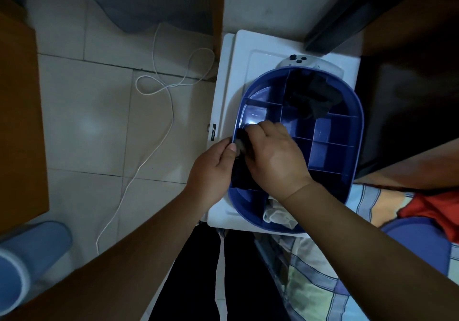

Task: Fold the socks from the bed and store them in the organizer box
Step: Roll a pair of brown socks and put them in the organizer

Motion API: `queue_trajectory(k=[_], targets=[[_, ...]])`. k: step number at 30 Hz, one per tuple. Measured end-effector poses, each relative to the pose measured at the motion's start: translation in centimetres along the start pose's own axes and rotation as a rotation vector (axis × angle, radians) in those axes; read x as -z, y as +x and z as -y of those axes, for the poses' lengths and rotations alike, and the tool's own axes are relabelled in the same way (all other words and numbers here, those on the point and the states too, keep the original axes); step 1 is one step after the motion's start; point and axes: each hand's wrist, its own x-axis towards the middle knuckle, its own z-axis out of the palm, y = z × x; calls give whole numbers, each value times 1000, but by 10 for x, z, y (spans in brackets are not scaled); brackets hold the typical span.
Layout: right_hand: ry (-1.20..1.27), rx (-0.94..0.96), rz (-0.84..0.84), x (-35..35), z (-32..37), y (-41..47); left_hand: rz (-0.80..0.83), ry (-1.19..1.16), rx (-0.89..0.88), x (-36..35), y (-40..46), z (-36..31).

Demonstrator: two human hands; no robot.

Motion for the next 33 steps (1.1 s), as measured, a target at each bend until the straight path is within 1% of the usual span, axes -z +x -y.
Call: queue_trajectory(k=[2, 3, 5, 8, 12, 14, 16, 18, 20, 22, 23, 26, 28, 33], targets=[[185, -75, 94, 5, -7, -8, 0, 0, 0, 0, 0, 0], [262, -117, 114, 8, -10, -14, -1, -6, 3, 0, -1, 0], [305, -171, 79, 11, -11, -25, -6, -16, -1, -1, -1, 1], [259, -133, -20, 7, -6, -32, -6, -15, -10, -2, -1, 1], [81, 46, -131, 0, -8, -21, -17, -30, -13, -2, -3, 0], [-16, 85, -115, -4, -7, -13, -27, -32, -15, -3, -3, 1], [-68, 72, -69, -7, -3, -7, -29, -40, -15, -3, -3, 1], [-31, 33, -55, -8, -1, -7, -26, -55, -12, -2, -3, 0], [36, 7, -101, -6, -3, -15, -15, -71, -9, -2, -4, -1], [44, 25, -127, -6, -4, -31, -5, -80, -2, -2, -4, -1], [25, 32, -96, -7, -3, -40, -5, -83, 0, -2, -4, -1], [-78, 18, 88, -13, 4, -56, -13, -76, 11, -2, -4, -2], [-151, 21, 180, -16, 4, -56, -17, -83, 18, -2, -4, -2], [-233, 59, 292, -20, -5, -38, -10, -81, 25, -1, -4, -4]])
